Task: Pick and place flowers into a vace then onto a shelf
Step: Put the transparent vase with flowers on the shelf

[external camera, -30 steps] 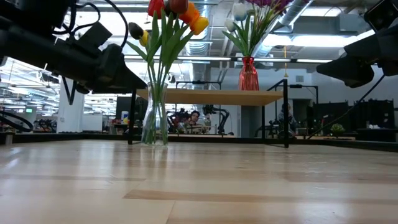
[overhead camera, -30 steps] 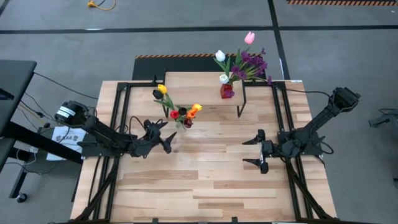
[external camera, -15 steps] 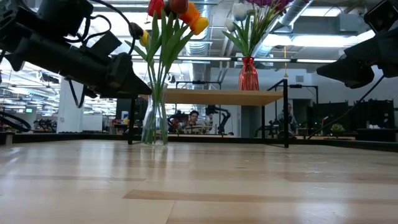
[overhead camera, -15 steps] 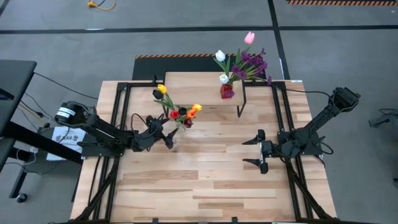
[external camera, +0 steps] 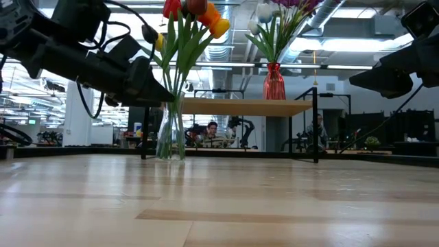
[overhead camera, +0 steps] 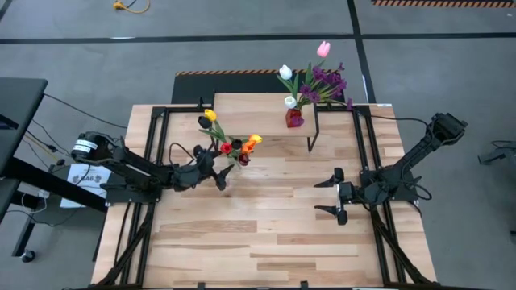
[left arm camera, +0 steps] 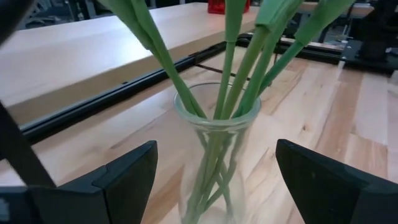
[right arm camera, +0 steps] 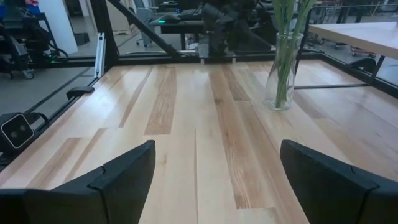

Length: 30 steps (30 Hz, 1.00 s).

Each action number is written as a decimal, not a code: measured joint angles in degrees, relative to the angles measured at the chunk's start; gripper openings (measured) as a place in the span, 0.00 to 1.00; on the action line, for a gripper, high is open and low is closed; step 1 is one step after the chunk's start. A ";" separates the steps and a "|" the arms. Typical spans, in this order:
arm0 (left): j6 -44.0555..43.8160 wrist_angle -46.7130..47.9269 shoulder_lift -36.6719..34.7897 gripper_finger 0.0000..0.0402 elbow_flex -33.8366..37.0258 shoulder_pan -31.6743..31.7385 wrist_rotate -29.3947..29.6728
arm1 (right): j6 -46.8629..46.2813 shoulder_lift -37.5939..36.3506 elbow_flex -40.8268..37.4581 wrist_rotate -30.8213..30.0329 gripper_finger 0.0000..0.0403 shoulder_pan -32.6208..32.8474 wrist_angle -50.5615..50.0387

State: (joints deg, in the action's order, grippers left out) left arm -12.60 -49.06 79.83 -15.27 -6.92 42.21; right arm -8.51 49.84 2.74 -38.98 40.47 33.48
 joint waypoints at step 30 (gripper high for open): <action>6.67 -1.54 0.00 0.79 0.00 6.18 -10.89 | -0.01 0.00 0.00 0.00 0.83 0.00 -0.21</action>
State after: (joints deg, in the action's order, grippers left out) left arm -5.93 -50.60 79.83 -15.27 -0.74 31.32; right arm -8.52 49.84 2.74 -38.98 40.47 33.28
